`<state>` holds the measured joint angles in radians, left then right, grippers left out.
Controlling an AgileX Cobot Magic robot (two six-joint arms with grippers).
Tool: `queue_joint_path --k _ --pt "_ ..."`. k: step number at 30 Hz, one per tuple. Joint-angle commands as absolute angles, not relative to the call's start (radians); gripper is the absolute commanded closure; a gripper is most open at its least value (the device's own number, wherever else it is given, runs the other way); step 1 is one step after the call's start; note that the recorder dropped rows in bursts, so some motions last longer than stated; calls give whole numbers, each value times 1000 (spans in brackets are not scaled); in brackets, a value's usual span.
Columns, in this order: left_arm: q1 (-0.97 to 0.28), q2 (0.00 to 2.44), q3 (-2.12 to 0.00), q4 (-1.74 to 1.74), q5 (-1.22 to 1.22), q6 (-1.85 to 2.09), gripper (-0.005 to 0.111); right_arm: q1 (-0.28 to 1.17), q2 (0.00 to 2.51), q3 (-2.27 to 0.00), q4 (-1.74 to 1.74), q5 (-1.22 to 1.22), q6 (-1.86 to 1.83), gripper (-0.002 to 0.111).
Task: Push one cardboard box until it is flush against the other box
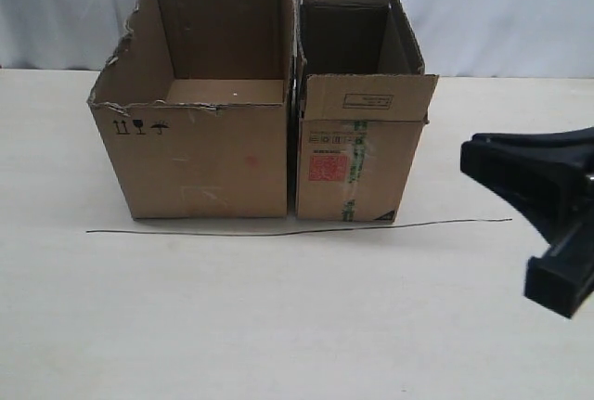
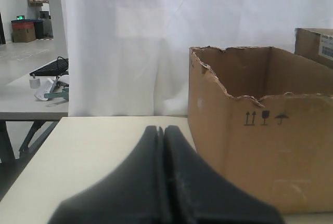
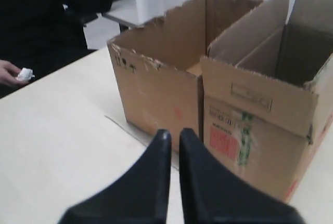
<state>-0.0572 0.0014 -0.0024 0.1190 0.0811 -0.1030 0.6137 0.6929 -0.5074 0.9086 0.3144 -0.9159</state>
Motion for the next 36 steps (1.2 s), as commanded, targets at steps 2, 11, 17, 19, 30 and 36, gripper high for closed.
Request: queue_joint_path --k 2,11,17,19,30,36 --pt "-54 0 0 118 69 -107 107 616 570 -509 900 313 -929 103" --pt "-54 0 0 118 69 -107 107 459 346 -509 912 281 -929 103" --pt "-54 0 0 118 69 -107 107 355 148 -509 889 259 -933 103" --pt "-54 0 0 118 69 -107 107 335 100 -509 850 259 -931 103" --pt "-54 0 0 121 69 -107 107 229 0 -509 856 259 -929 103" --pt "-54 0 0 121 69 -107 107 171 0 -471 912 306 -879 103"
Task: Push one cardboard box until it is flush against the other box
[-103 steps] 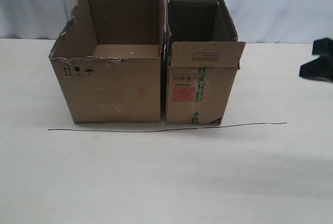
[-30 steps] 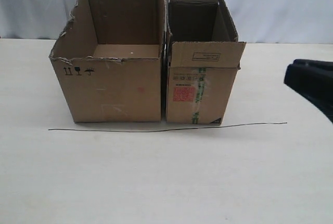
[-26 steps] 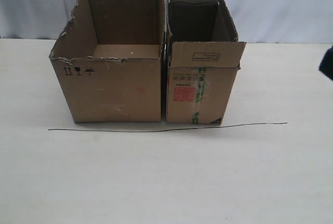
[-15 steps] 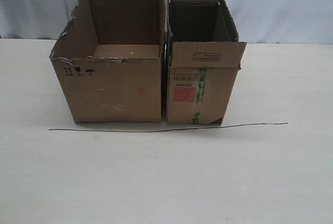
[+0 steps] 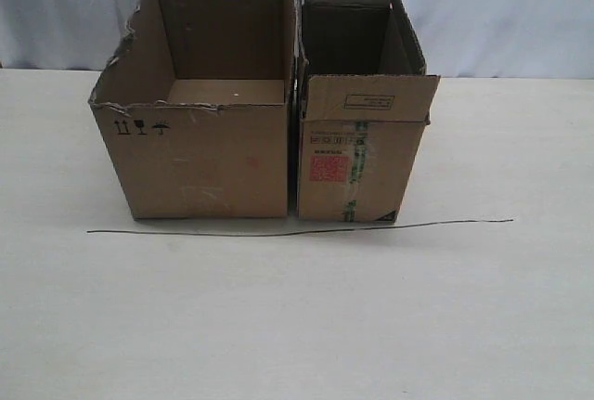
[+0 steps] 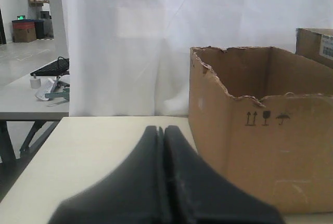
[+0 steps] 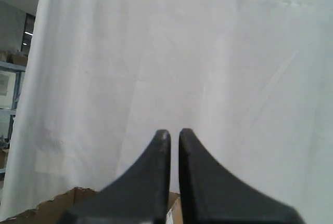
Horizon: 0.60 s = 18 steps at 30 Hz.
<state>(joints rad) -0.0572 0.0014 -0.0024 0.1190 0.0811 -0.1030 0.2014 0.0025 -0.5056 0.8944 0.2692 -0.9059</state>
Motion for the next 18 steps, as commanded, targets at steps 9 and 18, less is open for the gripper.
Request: queue_joint_path --k 9,18 --pt "-54 0 0 121 69 -107 107 184 0 -126 1187 102 -871 103" --pt "-54 0 0 121 69 -107 107 317 0 0 1211 -118 -986 103"
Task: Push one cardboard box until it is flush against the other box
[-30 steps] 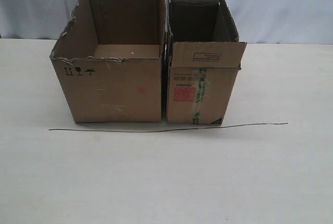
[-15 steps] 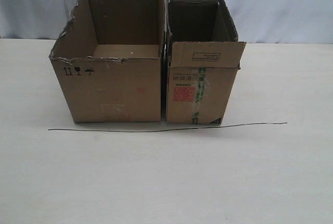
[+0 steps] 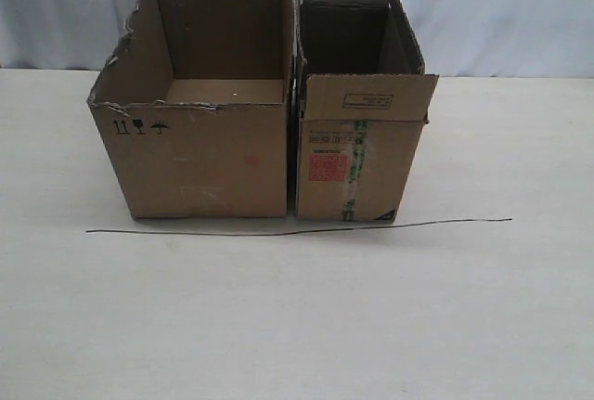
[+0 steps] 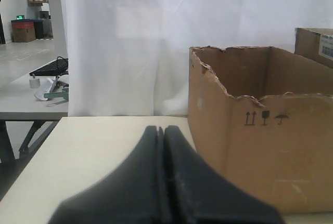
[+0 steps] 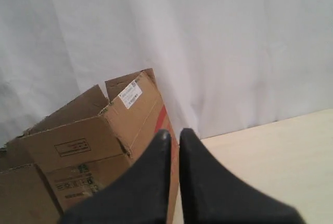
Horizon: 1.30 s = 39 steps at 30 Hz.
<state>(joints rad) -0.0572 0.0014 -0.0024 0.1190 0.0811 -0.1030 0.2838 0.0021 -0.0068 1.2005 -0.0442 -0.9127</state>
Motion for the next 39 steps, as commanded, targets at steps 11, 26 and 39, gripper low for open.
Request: queue_joint_path --k 11,26,39 --pt "-54 0 0 119 70 -107 107 315 0 0 1211 60 -1145 103" --pt "-54 0 0 119 70 -107 107 315 0 0 1151 -126 -1049 103" --pt "-54 0 0 120 68 -107 107 315 0 0 62 101 -121 103"
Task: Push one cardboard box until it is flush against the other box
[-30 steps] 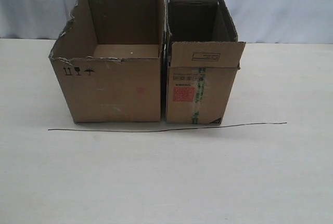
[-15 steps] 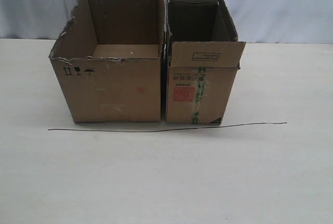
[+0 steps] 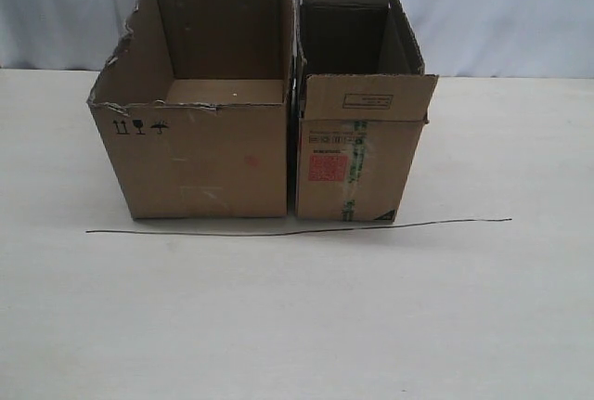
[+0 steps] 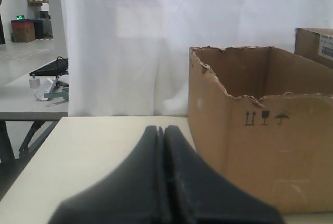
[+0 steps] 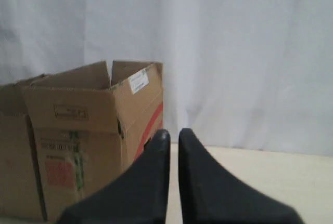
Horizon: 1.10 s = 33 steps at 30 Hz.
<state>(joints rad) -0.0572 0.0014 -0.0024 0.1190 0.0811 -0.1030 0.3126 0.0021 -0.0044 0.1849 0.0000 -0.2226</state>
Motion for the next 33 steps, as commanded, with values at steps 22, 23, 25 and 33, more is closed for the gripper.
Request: queue_joint_path --k 22,23,25,33 --pt "-54 0 0 121 68 -107 107 185 0 0 80 136 -114 103" --pt "-54 0 0 121 68 -107 107 145 0 0 101 132 -114 103" --pt "-54 0 0 121 68 -107 107 96 0 0 118 132 -114 103" --pt "-54 0 0 121 68 -107 107 61 0 0 118 141 -114 103"
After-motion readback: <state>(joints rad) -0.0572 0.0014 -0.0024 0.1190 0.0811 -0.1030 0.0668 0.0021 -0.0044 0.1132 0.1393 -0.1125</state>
